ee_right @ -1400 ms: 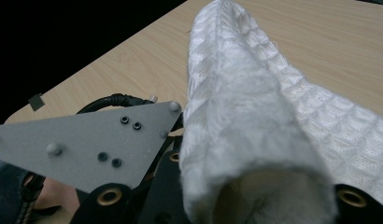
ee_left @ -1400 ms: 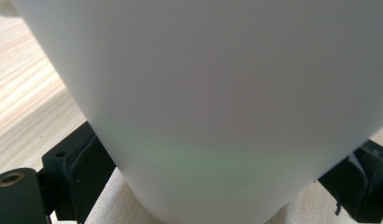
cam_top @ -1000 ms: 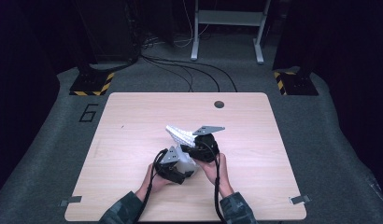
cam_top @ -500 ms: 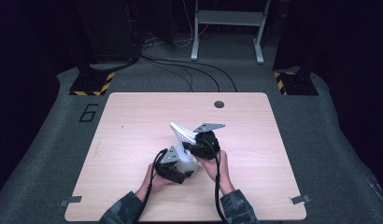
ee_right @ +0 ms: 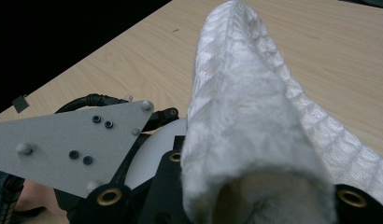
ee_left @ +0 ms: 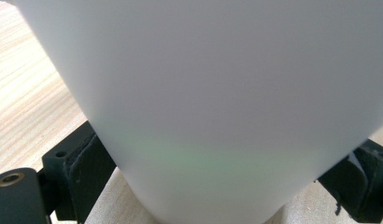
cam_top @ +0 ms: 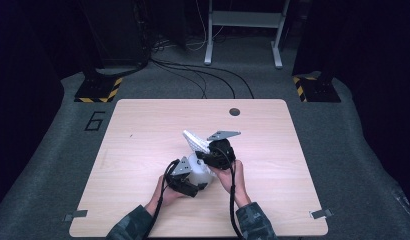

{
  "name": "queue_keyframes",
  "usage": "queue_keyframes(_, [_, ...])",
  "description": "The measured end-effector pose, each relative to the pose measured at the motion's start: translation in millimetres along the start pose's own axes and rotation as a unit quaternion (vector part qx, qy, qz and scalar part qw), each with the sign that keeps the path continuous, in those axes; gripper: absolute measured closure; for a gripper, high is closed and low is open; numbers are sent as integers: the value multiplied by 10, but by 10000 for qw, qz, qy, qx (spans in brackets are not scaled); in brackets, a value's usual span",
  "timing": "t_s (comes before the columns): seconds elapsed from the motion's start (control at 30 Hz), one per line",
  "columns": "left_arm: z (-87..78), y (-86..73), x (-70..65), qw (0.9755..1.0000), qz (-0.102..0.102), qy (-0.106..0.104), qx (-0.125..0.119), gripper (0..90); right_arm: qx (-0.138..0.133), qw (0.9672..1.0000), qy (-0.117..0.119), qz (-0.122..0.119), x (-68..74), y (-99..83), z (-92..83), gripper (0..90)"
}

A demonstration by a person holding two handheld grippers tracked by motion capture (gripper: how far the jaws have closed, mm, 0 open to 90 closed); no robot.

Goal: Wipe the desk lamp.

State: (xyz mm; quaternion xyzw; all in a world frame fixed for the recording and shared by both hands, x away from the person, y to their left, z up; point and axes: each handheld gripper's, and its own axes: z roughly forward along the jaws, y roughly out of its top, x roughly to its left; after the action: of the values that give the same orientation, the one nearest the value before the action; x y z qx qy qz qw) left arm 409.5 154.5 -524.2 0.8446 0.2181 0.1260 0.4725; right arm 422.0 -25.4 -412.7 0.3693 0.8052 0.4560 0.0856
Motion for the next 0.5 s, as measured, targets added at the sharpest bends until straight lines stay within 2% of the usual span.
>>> queue_keyframes(0.13, [0,0,1,10000,-1,0,0,77,-16,10000,47,14,-17,-4,-1,852])
queue_keyframes(0.3, [-5,1,7,10000,53,-4,40,77,17,9999,-57,84,-54,42,20,852])
queue_keyframes(0.33, [-5,1,7,10000,55,-4,40,77,21,9998,-34,177,-59,53,35,851])
queue_keyframes(0.4, [-1,0,3,10000,17,2,8,77,13,9998,41,208,-55,65,64,852])
queue_keyframes(0.5, [0,0,2,10000,6,-6,3,77,41,9998,146,118,4,63,85,852])
